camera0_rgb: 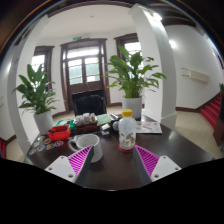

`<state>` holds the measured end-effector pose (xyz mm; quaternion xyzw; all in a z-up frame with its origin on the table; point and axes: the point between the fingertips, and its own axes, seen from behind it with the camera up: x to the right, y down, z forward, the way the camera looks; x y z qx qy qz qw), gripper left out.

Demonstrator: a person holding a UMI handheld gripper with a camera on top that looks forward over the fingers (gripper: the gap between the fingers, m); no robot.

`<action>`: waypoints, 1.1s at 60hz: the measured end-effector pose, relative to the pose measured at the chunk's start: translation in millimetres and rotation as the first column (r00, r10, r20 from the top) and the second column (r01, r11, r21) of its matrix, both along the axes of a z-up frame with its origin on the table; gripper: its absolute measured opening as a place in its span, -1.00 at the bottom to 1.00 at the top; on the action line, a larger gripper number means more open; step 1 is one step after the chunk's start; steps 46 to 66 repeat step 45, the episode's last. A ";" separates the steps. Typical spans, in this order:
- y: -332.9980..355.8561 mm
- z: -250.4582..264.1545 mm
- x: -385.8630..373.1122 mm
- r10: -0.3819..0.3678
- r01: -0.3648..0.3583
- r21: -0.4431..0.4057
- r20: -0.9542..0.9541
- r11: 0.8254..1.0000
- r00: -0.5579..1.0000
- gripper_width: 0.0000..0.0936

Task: Pour water

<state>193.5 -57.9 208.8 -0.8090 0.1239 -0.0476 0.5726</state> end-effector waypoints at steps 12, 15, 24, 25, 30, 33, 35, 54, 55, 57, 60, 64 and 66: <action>-30.9 55.4 -56.5 0.107 -0.109 0.031 0.038 0.994 0.993 0.66; -35.6 64.3 -65.2 0.123 -0.125 0.034 0.042 0.992 0.991 0.66; -48.5 76.8 -84.3 0.151 -0.154 0.036 0.069 0.987 0.986 0.66; -49.2 77.3 -85.2 0.153 -0.156 0.036 0.074 0.987 0.985 0.66; -53.0 77.7 -88.9 0.159 -0.162 0.027 0.089 0.986 0.983 0.66; -54.2 79.0 -88.4 0.157 -0.161 0.027 0.097 0.987 0.983 0.66; -55.6 78.1 -88.5 0.157 -0.160 0.021 0.096 0.987 0.983 0.66; -54.2 76.0 -91.0 0.166 -0.168 0.015 0.101 0.986 0.981 0.64; -54.2 76.0 -91.0 0.166 -0.168 0.015 0.101 0.986 0.981 0.64; -54.2 76.0 -91.0 0.166 -0.168 0.015 0.101 0.986 0.981 0.64; -54.2 76.0 -91.0 0.166 -0.168 0.015 0.101 0.986 0.981 0.64; -54.2 76.0 -91.0 0.166 -0.168 0.015 0.101 0.986 0.981 0.64; -54.2 76.0 -91.0 0.166 -0.168 0.015 0.101 0.986 0.981 0.64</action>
